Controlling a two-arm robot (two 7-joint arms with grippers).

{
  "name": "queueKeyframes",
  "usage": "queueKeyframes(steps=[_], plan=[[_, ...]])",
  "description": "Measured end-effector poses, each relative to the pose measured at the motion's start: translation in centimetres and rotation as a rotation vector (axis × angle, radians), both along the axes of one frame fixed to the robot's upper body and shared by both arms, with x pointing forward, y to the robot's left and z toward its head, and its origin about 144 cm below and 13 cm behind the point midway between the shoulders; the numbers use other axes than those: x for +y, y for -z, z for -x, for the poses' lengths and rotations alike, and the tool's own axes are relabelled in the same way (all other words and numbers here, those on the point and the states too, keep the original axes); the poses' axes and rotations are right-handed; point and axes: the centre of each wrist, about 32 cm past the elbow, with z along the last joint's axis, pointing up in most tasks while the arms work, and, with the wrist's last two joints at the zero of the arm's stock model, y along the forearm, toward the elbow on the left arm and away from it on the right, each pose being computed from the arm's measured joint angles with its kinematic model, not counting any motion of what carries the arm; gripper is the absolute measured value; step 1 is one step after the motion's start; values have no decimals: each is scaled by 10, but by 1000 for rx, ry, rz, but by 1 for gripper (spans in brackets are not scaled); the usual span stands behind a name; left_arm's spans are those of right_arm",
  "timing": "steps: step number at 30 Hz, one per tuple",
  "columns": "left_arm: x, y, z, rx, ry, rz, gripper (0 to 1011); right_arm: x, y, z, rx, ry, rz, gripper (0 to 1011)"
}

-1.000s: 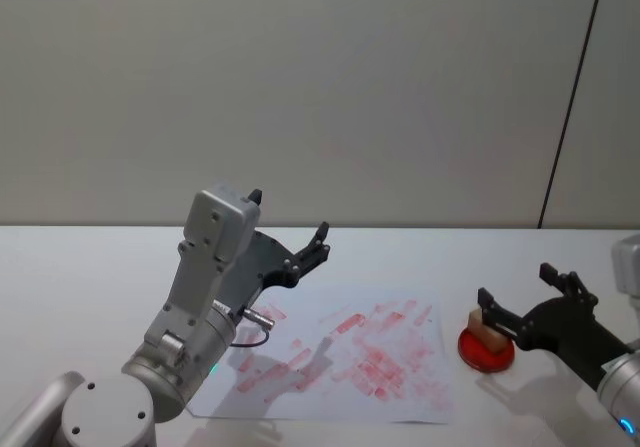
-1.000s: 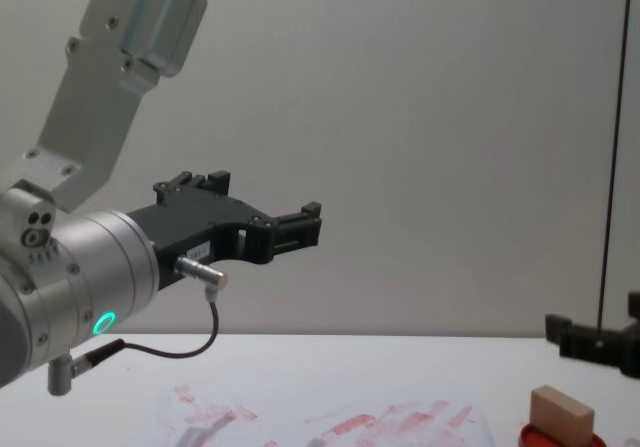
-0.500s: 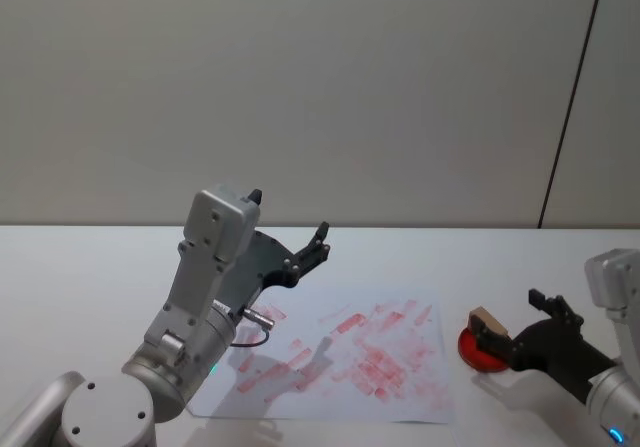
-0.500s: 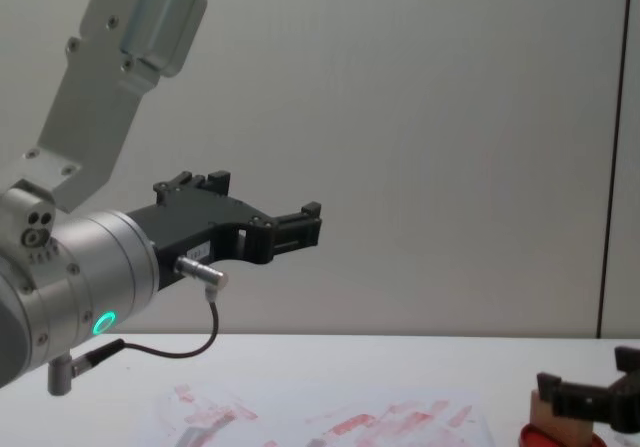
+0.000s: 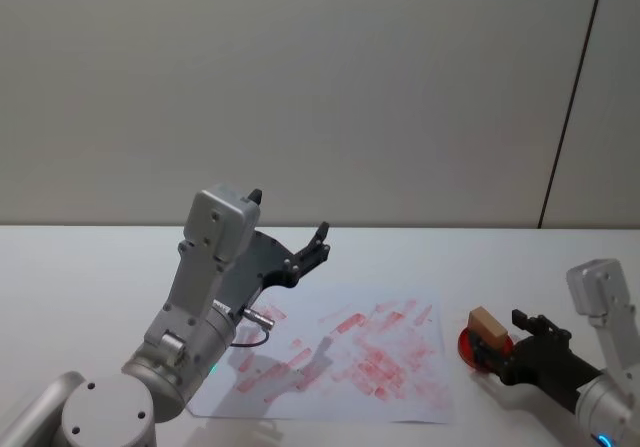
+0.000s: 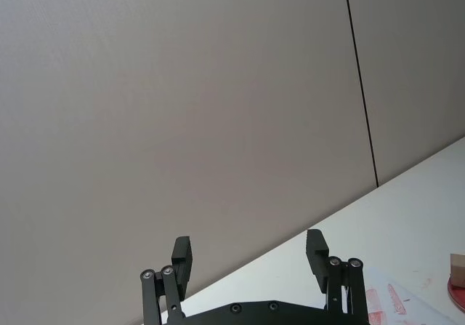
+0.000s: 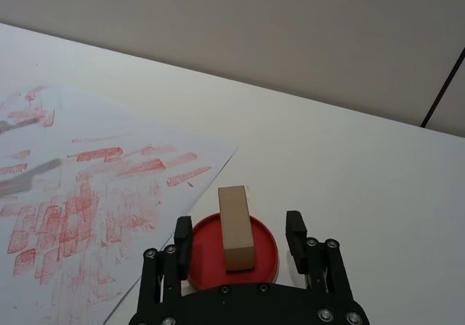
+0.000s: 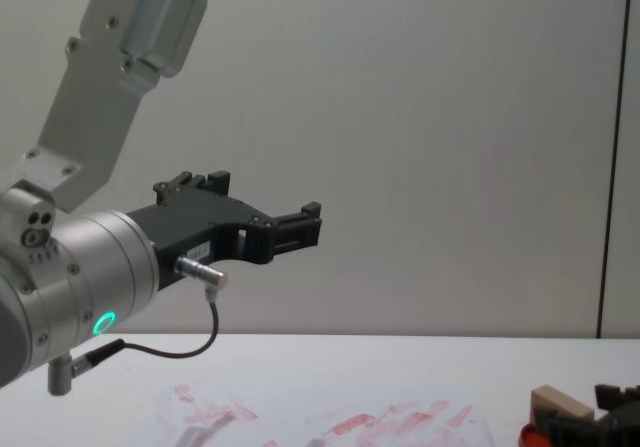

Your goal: Use the one hand to pick up the stamp and affix it onto the A4 paper.

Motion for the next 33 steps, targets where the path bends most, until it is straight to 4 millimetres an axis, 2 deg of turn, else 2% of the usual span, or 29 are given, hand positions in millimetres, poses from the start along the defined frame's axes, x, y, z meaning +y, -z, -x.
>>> queueKeyframes(steps=[1, 2, 4, 5, 7, 8, 14, 19, 33], plan=[[0, 0, 0, 0, 0, 0, 1002, 0, 0, 0, 2, 0, 0, 781], [0, 0, 0, 0, 0, 0, 1002, 0, 1, -1, 6, -1, -1, 717], [0, 0, 0, 0, 0, 0, 1002, 1, 1, -2, 9, 0, -1, 704], [0, 0, 0, 0, 0, 0, 1003, 1, 2, -3, 11, 0, -2, 643], [0, 0, 0, 0, 0, 0, 1003, 1, 2, -3, 12, 0, -4, 599], [0, 0, 0, 0, 0, 0, 1003, 2, 2, -4, 13, 0, -5, 541], [0, 0, 0, 0, 0, 0, 1002, 4, 2, -7, 11, 1, -11, 387], [0, 0, 0, 0, 0, 0, 1002, 5, 2, -10, 2, 3, -18, 221], [0, 0, 0, 0, 0, 0, 1003, 16, -8, -12, -55, -33, -58, 216]])
